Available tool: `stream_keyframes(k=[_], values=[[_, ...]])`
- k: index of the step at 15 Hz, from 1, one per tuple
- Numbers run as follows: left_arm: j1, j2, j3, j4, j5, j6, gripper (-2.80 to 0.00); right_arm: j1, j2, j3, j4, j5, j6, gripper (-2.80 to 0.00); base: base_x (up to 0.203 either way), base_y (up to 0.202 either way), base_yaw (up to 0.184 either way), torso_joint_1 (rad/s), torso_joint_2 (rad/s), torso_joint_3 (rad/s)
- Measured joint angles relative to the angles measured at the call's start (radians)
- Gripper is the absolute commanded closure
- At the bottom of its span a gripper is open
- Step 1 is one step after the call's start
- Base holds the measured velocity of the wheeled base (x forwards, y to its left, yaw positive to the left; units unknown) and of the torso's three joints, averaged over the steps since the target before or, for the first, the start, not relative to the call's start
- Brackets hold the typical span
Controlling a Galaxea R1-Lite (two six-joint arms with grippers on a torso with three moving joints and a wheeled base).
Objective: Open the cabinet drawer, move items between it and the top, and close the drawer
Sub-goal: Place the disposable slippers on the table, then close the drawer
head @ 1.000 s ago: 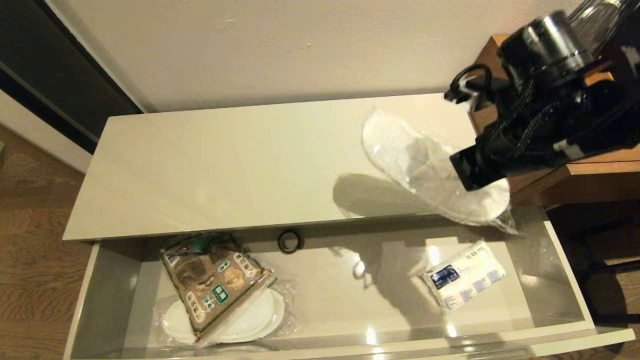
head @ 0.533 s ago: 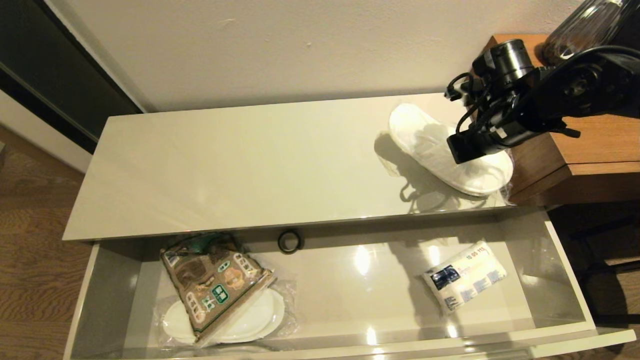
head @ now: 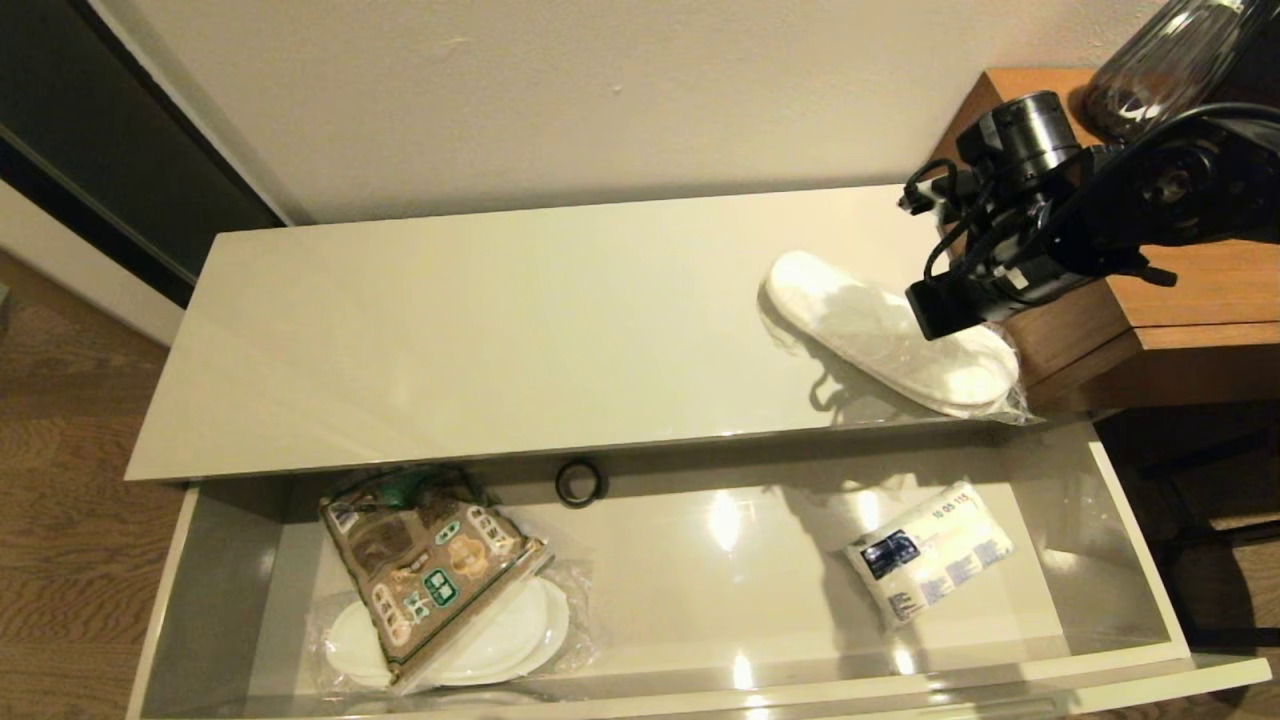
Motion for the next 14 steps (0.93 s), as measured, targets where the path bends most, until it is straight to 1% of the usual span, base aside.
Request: stream_keyframes(k=[2,6,8,11,12,13,14], values=[[0.0,0.0,0.0,0.0,0.0,0.0,0.0,0.001,0.004,0.001,-0.047,-0.002,0.0,-2.8,0.0,0.0,0.0,0.0,0.0,0.0],[0.0,0.0,0.0,0.0,0.0,0.0,0.0,0.002,-0.027,0.016,-0.055,-0.004,-0.004,-2.8,0.0,0.0,0.0,0.0,0.0,0.0],[0.0,0.0,0.0,0.0,0.0,0.0,0.0,0.016,-0.106,0.09,-0.027,-0.003,-0.002,-2.8,0.0,0.0,0.0,0.0,0.0,0.0],[0.0,0.0,0.0,0.0,0.0,0.0,0.0,0.06,-0.284,0.276,0.026,-0.007,0.006,-2.8,0.0,0.0,0.0,0.0,0.0,0.0],[0.0,0.0,0.0,0.0,0.0,0.0,0.0,0.075,-0.343,0.319,0.048,-0.022,0.008,0.0,0.0,0.0,0.0,0.0,0.0,0.0],[0.0,0.0,0.0,0.0,0.0,0.0,0.0,0.093,-0.402,0.342,0.09,-0.05,0.015,0.0,0.0,0.0,0.0,0.0,0.0,0.0],[0.0,0.0,0.0,0.0,0.0,0.0,0.0,0.107,-0.449,0.338,0.151,-0.078,0.032,0.0,0.0,0.0,0.0,0.0,0.0,0.0]])
